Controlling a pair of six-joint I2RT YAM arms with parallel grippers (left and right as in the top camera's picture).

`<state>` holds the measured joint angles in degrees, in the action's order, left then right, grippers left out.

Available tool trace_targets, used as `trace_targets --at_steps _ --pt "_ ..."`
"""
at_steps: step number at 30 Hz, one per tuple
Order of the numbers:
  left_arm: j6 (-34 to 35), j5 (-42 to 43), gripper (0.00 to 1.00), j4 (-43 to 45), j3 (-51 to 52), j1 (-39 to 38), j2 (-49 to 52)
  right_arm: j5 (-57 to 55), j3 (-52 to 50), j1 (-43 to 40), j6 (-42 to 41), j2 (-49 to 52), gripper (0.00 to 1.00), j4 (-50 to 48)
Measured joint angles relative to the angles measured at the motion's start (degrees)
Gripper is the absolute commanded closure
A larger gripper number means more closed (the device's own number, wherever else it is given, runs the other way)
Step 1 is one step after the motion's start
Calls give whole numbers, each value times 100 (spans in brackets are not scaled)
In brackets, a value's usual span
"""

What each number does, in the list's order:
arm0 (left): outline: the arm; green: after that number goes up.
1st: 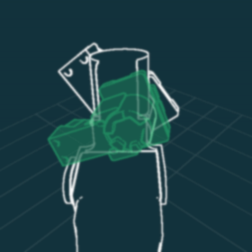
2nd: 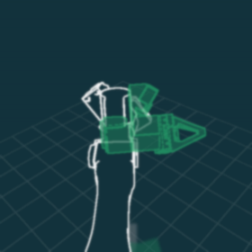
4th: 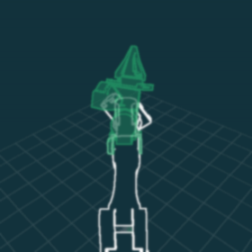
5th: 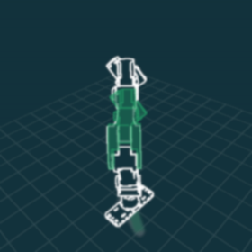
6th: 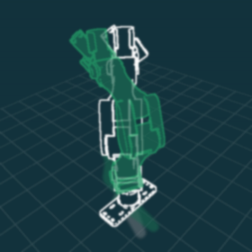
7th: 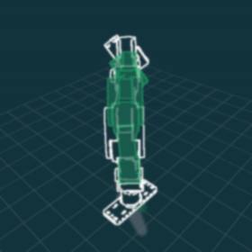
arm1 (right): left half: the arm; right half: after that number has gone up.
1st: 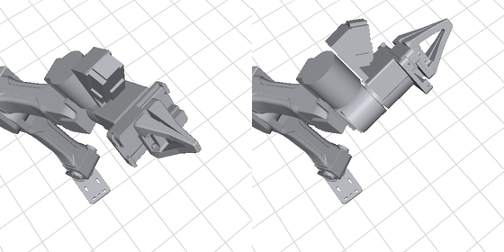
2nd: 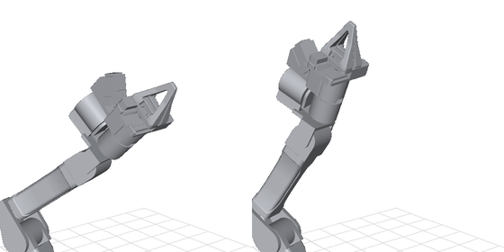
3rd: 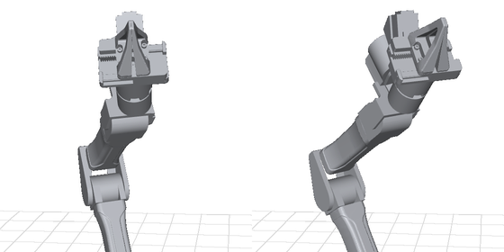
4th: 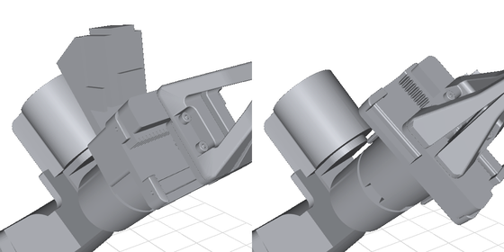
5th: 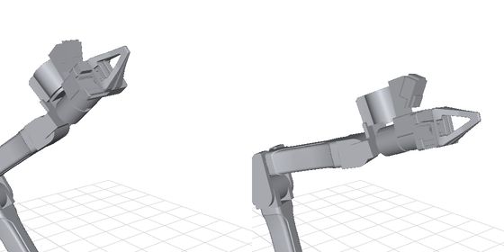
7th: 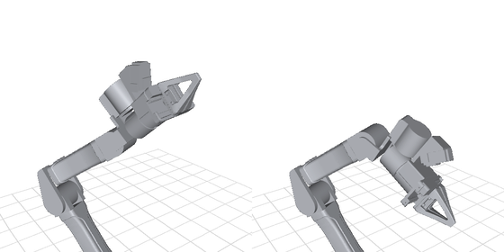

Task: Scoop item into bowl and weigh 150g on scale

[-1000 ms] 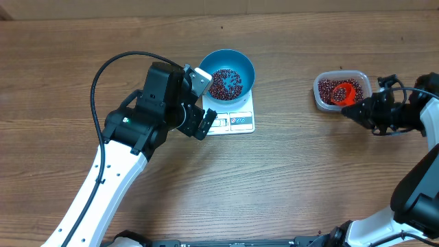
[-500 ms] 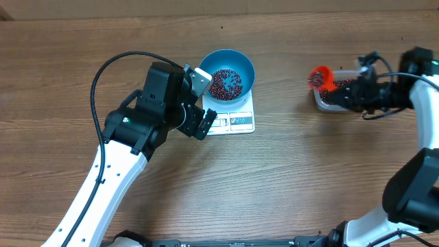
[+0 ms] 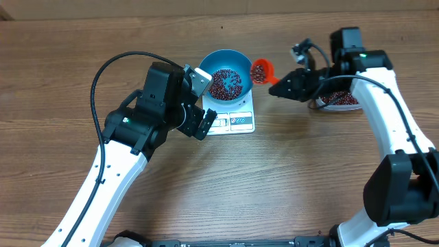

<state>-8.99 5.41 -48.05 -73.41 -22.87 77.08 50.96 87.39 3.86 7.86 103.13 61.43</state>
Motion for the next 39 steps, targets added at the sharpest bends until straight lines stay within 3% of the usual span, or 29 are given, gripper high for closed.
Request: trace_targets --at_steps 8,14,26,32,39 --pt "2 0 0 -2 0 0 0 -1375 111 988 -883 0 96 -774" --pt "2 0 0 -2 0 0 0 -3276 111 1672 -1217 0 96 -1134" --pt "2 0 0 -2 0 0 0 -6867 111 3084 -365 0 96 -1534" --pt "0 0 0 -2 0 0 0 -7291 111 3128 -157 0 96 -1475" --pt "0 0 0 -2 0 0 0 -6721 111 2935 -177 -188 96 -1213"
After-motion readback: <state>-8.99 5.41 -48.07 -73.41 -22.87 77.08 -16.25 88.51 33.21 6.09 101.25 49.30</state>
